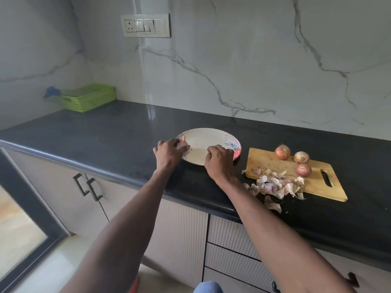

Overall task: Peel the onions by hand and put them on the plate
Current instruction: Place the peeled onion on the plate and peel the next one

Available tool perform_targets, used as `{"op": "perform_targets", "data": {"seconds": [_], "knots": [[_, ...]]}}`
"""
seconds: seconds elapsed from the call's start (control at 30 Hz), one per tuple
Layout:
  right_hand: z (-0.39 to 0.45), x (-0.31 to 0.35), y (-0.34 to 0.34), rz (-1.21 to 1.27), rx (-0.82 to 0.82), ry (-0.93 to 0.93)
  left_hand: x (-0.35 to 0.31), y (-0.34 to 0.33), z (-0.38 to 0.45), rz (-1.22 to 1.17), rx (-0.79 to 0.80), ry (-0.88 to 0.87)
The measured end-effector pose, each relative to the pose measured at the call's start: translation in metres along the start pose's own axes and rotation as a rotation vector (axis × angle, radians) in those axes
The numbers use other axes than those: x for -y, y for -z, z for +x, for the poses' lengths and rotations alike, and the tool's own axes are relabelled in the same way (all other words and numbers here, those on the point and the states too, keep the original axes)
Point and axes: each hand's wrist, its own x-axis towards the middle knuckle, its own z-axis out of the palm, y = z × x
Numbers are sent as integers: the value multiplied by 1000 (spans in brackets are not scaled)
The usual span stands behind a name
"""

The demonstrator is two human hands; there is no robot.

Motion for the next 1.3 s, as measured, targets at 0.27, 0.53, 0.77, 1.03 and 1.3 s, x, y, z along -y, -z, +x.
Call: {"op": "perform_targets", "data": {"seconds": [0.27,0.53,0.77,1.03,1.3], "knots": [[-3,-3,-1,-33,17,33,-1,-1,-4,83,18,-25],[0,11,30,190,-65,28,-16,1,-31,2,-194,-115],[-11,-35,114,328,-263,-59,-81,-35,-105,-387,-187,-275],[-81,-144,179,156,-482,-313,-133,-84,-171,80,353,-744],[-67,-179,178,40,-203,-428,-154,-101,-136,-42,321,-728]]}}
